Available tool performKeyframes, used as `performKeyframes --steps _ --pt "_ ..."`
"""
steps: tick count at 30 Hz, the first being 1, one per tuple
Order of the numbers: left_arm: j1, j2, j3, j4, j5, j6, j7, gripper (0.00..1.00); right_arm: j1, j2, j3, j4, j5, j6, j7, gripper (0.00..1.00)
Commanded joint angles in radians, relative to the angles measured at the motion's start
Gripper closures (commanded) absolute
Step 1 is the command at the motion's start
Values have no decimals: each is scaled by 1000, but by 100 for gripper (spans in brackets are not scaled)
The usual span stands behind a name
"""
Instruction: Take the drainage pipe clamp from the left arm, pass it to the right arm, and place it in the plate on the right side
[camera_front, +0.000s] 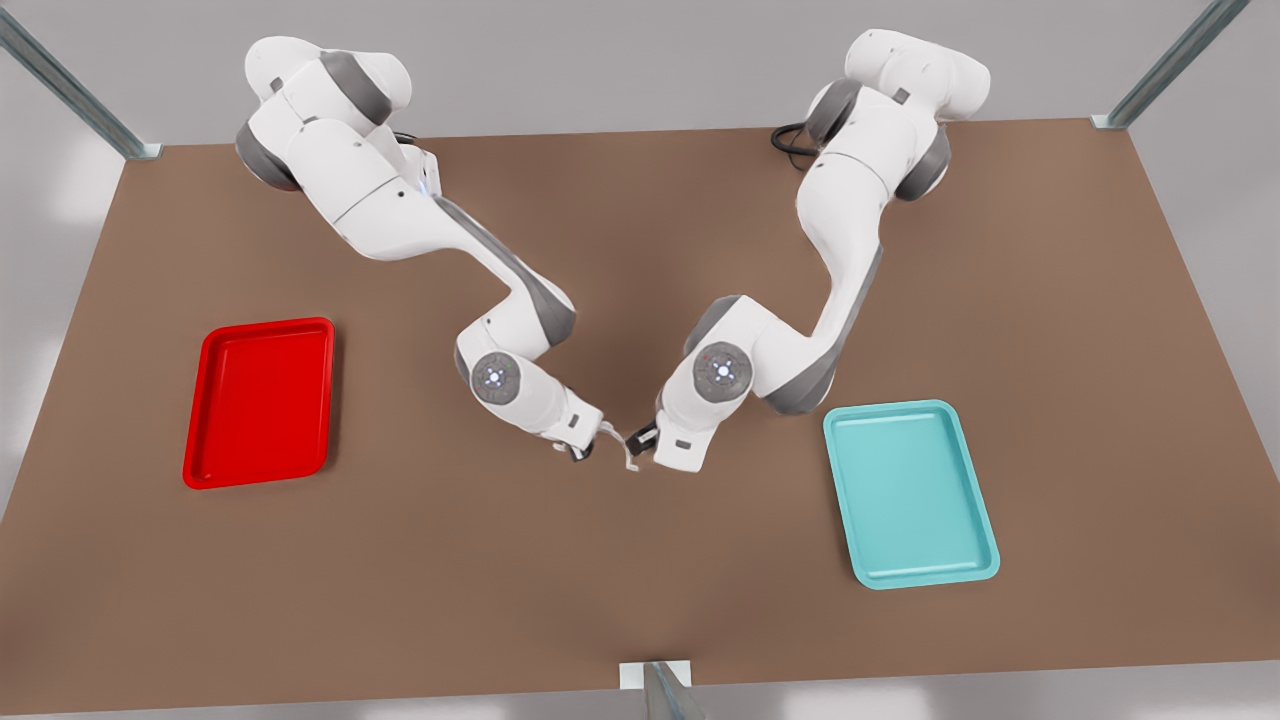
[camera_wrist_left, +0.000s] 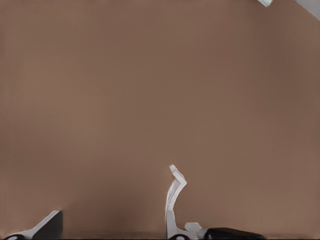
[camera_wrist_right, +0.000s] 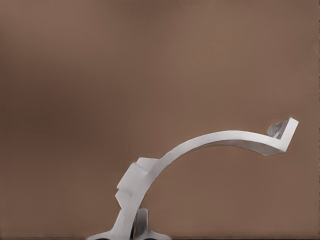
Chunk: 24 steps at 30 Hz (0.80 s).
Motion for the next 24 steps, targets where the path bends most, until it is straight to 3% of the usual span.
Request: performKeyframes --steps 1,3,7,9,10,14,20,24 --pt "67 -89 -1 1 -23 -327 129 0 -27 -4 0 -5 -5 -8 -8 79" --pt "245 -216 1 1 -13 -569 426 0 -122 -19 0 -8 -5 -102 -154 79" --pt "403 -317 8 -5 82 -622 768 0 -346 -36 -1 -7 -8 -212 -479 79" --pt "371 -647 136 -505 51 -381 971 0 -443 -82 -3 -6 -77 -284 -536 79" --pt "365 -621 133 -470 59 -476 957 0 -484 -97 -3 -11 -126 -300 -533 79" --pt "375 -626 137 -447 65 -507 962 0 -632 -209 -12 -121 -221 -251 -473 79" --pt "382 -623 96 -450 60 -520 964 0 -848 -271 -17 -407 -290 113 -496 79" --pt "383 -619 97 -450 56 -519 964 0 -940 -308 -15 -525 -290 226 -567 79"
